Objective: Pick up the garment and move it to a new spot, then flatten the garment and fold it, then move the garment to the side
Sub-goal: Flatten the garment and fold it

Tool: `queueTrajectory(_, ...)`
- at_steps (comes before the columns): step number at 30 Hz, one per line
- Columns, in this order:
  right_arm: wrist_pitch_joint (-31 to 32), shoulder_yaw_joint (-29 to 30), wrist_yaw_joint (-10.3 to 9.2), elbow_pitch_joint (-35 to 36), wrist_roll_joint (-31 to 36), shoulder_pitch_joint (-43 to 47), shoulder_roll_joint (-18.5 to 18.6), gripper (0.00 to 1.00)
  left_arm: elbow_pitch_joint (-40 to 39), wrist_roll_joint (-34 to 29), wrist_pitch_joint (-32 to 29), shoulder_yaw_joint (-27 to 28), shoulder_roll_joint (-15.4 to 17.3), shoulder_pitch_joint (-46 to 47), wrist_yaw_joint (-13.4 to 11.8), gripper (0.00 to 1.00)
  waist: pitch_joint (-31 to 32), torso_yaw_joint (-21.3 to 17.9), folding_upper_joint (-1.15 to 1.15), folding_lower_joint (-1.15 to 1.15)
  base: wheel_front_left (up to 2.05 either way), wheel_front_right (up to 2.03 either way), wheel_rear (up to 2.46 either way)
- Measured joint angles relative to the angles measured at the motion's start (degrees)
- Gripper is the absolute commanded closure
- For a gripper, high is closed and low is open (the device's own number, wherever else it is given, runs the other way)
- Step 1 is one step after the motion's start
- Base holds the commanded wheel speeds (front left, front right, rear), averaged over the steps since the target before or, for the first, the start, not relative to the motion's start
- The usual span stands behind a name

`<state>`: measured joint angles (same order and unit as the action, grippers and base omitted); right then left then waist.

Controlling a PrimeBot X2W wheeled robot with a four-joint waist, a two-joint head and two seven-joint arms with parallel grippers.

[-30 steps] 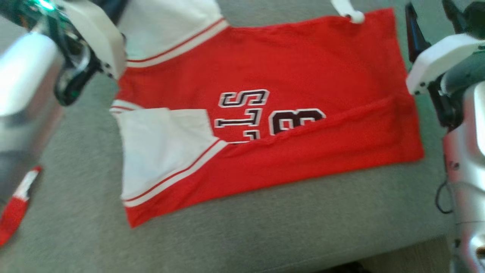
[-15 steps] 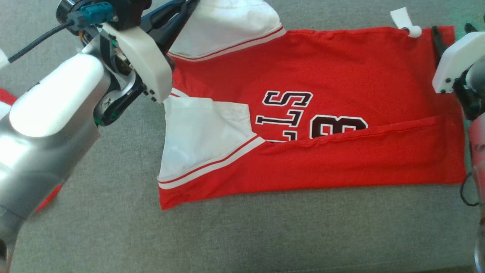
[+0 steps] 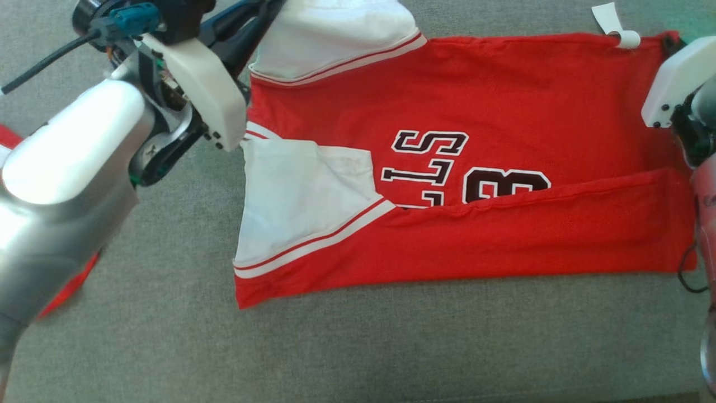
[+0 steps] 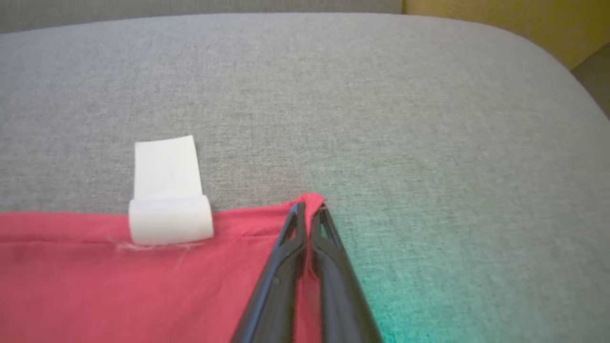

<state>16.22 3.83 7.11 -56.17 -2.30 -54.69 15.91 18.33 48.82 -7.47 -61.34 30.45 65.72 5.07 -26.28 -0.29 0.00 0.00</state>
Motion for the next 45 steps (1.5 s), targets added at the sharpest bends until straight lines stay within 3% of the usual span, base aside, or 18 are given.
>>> queueTrajectory(17, -12.28, 0.37, -0.01, -0.64, -6.3, -5.62, -3.45, 1.0, 11.28, -4.55, 10.0, 1.53, 0.35, 3.77, -0.01, 1.0, 0.93, -3.1, 0.0, 0.0, 0.0, 0.0, 0.0)
queueTrajectory(26, -18.33, -1.44, -0.01, 0.43, -9.98, -8.96, -3.52, 1.0, 20.78, -7.06, 17.07, 2.14, -3.37, 9.47, 0.53, 1.0, 0.55, -3.68, 0.0, 0.0, 0.0, 0.0, 0.0)
queueTrajectory(35, -16.68, -6.06, -0.01, -1.34, -14.69, -7.34, -2.15, 1.0, 23.49, -6.94, 17.71, -1.36, -4.03, 7.56, 2.08, 1.0, 2.93, -2.6, 0.0, 0.0, 0.0, 0.0, 0.0)
queueTrajectory(39, -12.09, -9.88, -0.01, -1.52, -19.03, -2.08, 0.14, 1.0, 18.94, -4.32, 16.78, -4.48, -1.92, 2.87, 2.52, 1.0, 5.61, -1.84, 0.0, 0.0, 0.0, 0.0, 0.0)
queueTrajectory(45, -5.91, -14.25, -0.01, -0.67, -23.36, 3.21, 4.5, 1.0, 7.99, 0.18, 11.38, -10.42, 3.72, -2.04, 2.52, 1.0, 9.1, -0.78, 0.0, -0.01, 0.0, 0.0, 0.0)
